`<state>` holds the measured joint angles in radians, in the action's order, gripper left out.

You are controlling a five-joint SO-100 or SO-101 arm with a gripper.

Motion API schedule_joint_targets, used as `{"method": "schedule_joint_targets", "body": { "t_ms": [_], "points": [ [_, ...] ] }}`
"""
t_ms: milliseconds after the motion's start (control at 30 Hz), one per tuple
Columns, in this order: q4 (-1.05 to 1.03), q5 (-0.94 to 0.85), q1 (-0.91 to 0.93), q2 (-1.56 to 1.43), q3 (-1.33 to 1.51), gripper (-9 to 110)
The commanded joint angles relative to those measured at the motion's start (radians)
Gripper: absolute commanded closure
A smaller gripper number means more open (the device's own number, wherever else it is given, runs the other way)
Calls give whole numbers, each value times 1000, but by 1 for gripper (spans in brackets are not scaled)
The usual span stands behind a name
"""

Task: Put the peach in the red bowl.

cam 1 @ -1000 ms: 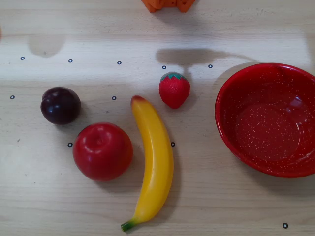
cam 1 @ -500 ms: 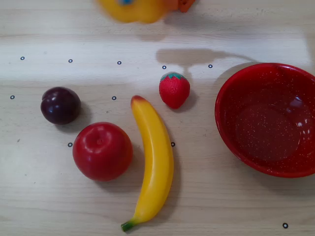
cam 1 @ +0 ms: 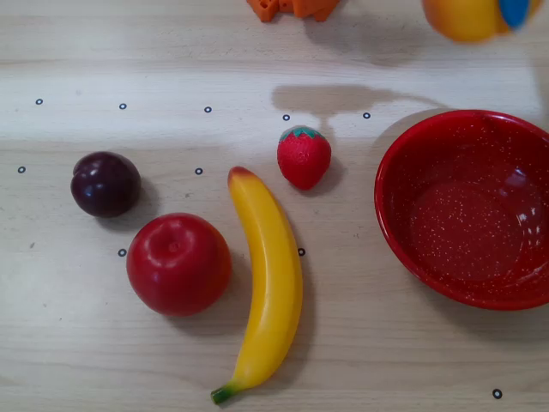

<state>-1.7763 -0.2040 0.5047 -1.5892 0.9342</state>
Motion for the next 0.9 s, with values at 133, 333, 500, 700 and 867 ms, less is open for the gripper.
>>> {"method": "schedule_joint_targets", "body": {
  "t_ms": [133, 333, 500, 700, 867],
  "points": [
    [319, 100, 15, 117, 123, 101],
    [526, 225, 2, 255, 238, 101],
    [617, 310, -12, 319, 316, 86],
    [624, 318, -18, 337, 345, 54],
    [609, 304, -14, 330, 331, 50]
  ]
}}
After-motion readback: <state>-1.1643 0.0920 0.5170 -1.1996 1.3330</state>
